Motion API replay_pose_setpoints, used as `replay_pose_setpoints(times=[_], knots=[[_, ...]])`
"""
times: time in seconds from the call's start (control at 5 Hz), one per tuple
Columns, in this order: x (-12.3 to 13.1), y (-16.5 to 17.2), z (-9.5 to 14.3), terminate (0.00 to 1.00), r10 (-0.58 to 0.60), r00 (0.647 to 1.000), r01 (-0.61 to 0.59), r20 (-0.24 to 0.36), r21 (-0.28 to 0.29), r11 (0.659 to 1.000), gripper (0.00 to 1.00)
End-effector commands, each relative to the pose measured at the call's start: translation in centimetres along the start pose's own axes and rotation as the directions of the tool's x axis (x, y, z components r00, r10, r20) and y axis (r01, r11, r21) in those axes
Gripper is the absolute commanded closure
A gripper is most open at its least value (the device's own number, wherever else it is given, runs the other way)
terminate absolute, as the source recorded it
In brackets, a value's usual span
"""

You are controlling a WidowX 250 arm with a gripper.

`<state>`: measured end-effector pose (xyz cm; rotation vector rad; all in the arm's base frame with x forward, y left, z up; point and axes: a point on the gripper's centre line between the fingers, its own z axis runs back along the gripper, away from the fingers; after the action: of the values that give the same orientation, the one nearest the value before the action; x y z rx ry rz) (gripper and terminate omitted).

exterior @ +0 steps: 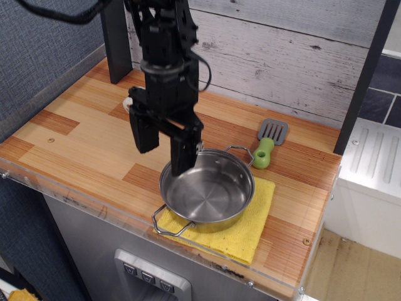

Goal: Move the metal pot and place it next to the black and white ball

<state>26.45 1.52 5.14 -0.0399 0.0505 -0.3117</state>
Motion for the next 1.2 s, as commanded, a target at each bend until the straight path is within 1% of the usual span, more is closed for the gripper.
replay_pose_setpoints(times=[0.0, 0.2, 0.4, 0.8, 1.0], knots=[[0.1, -0.8, -1.2, 0.0, -0.064, 0.998, 0.064, 0.002, 0.031, 0.997, 0.0], [0.2, -1.0, -1.8, 0.0, -0.063, 0.998, 0.063, -0.008, 0.04, 0.997, 0.0], [0.2, -1.3, -2.3, 0.0, -0.07, 0.997, 0.071, -0.025, 0.043, 0.997, 1.0], [0.3, -1.6, -2.2, 0.0, -0.084, 0.996, 0.085, -0.023, 0.042, 0.995, 1.0], [0.6, -2.0, -1.3, 0.0, -0.08, 0.997, 0.079, 0.009, 0.033, 0.996, 1.0]])
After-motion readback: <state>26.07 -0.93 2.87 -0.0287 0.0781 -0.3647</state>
